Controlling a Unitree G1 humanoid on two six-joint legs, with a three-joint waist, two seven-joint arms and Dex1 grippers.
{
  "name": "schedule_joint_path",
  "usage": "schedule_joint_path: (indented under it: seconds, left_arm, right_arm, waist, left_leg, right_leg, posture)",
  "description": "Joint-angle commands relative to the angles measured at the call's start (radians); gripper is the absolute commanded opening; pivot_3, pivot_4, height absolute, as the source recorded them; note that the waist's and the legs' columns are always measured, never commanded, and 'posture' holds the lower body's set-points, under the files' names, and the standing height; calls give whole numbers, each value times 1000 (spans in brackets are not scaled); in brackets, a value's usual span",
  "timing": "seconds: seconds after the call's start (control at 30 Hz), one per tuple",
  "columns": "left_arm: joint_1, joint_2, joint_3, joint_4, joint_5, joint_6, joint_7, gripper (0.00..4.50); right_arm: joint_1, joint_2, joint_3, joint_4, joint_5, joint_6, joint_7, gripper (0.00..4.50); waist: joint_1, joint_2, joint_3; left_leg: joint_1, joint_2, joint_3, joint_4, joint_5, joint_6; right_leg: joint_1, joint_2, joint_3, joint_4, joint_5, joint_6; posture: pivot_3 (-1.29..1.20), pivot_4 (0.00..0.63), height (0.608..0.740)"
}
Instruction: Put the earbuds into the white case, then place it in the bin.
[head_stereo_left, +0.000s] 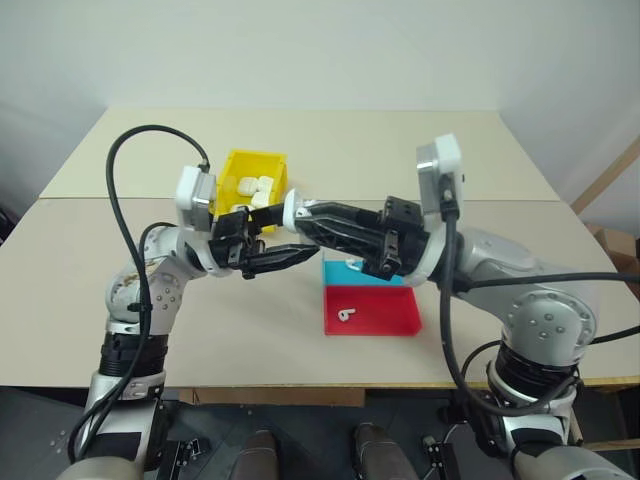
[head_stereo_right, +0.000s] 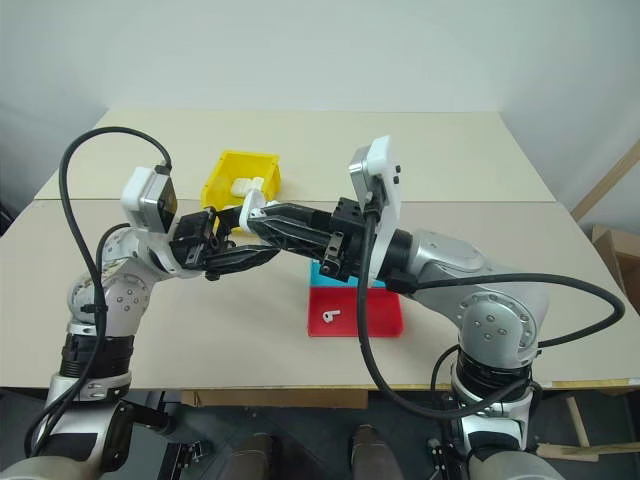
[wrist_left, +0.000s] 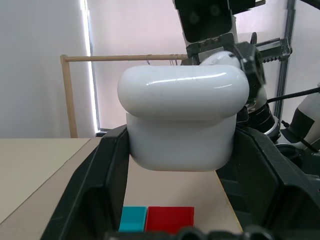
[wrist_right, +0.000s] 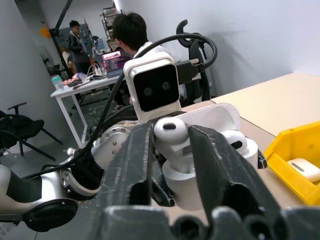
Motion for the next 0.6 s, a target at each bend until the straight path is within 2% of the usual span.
schedule_joint_path:
  seconds: [0.03,0.2,0.23,0.37,0.53,0.6]
  left_arm:
    - [-24,-1,21,-31,-19,-19,-1,2763]
    - [-26,2,20,-29,-20,-18,-2,2763]
    - [-28,2,20,-27,-20,-18,-2,2763]
    - [-31,-2,19,-23,-17,-19,-2,2763]
    - [-38,-7,14,-9,-12,-22,-8,2763]
    - [-45,-9,7,4,-5,-23,-16,2763]
  right_arm:
    - [7,-23,-2,0,44,-14,-21,2627]
    - [5,-61,-11,-1,83,-21,-37,4285]
    - [4,-72,-17,-2,98,-21,-38,4483]
    - [6,-131,-49,0,167,-22,-24,4483]
    - [-11,-255,-79,25,231,-22,35,4483]
    - [-70,-329,-69,67,203,-24,90,4120]
  waist:
    - [0,0,0]
    - [0,0,0]
    - [0,0,0]
    - [1,0,0]
    - [2,0,0]
    - [2,0,0]
  left_leg:
    - [0,0,0,0,0,0]
    - [0,0,0,0,0,0]
    - [0,0,0,0,0,0]
    - [0,0,0,0,0,0]
    - [-1,0,0,0,0,0]
    - [-1,0,0,0,0,0]
  right_leg:
    - [0,0,0,0,0,0]
    - [0,0,0,0,0,0]
    - [0,0,0,0,0,0]
    - [0,0,0,0,0,0]
    - [0,0,0,-1,0,0]
    - [0,0,0,-1,0,0]
  posture:
    - [0,150,740]
    - [0,150,740]
    - [0,150,740]
    - [0,150,740]
    - [0,150,740]
    - [0,150,740]
